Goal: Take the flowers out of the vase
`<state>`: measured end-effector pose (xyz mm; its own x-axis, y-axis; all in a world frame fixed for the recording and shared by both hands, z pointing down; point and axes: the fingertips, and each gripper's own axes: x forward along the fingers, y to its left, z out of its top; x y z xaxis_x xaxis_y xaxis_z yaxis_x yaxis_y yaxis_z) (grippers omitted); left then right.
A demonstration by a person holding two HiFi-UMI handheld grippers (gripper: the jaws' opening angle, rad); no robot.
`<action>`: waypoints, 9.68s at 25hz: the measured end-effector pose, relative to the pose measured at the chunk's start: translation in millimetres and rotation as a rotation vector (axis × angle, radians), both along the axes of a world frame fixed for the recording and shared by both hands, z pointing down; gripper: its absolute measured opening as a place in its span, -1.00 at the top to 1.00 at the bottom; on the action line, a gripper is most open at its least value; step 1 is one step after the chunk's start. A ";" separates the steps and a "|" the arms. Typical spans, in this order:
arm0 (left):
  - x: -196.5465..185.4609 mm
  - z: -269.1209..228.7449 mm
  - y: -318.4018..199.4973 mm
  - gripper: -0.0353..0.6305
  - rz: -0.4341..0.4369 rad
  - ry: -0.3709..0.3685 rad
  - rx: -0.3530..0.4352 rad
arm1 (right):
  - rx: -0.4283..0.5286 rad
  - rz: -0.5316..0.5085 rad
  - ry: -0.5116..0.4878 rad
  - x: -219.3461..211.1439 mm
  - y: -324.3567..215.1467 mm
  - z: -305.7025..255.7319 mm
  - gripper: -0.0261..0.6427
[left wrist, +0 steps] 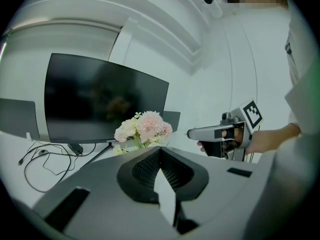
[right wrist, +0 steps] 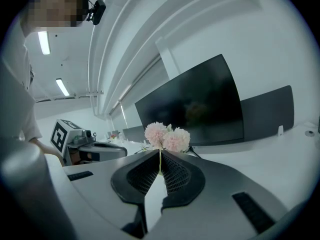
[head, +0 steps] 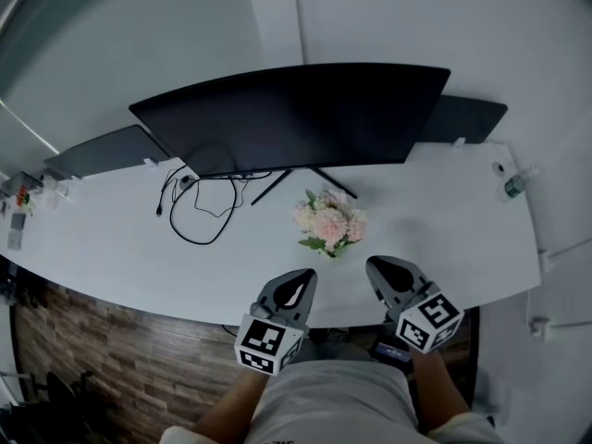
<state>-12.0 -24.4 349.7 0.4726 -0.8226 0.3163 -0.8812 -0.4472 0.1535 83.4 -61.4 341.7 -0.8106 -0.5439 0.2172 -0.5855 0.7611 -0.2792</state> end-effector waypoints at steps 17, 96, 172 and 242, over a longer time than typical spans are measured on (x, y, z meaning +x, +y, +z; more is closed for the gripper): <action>4.8 37.8 -14.3 0.88 0.097 -0.012 -0.069 | -0.047 0.015 0.038 -14.9 -5.7 28.1 0.83; 41.6 142.0 -72.9 0.18 0.307 -0.098 -0.126 | -0.053 -0.043 0.052 -74.2 -52.9 103.3 0.70; 45.2 147.3 -73.7 0.19 0.291 -0.099 -0.143 | -0.003 0.059 -0.060 -33.6 -60.8 20.3 0.73; 29.8 123.2 -74.8 0.09 0.286 -0.132 -0.128 | 0.017 0.148 -0.069 11.8 -50.6 -1.6 0.73</action>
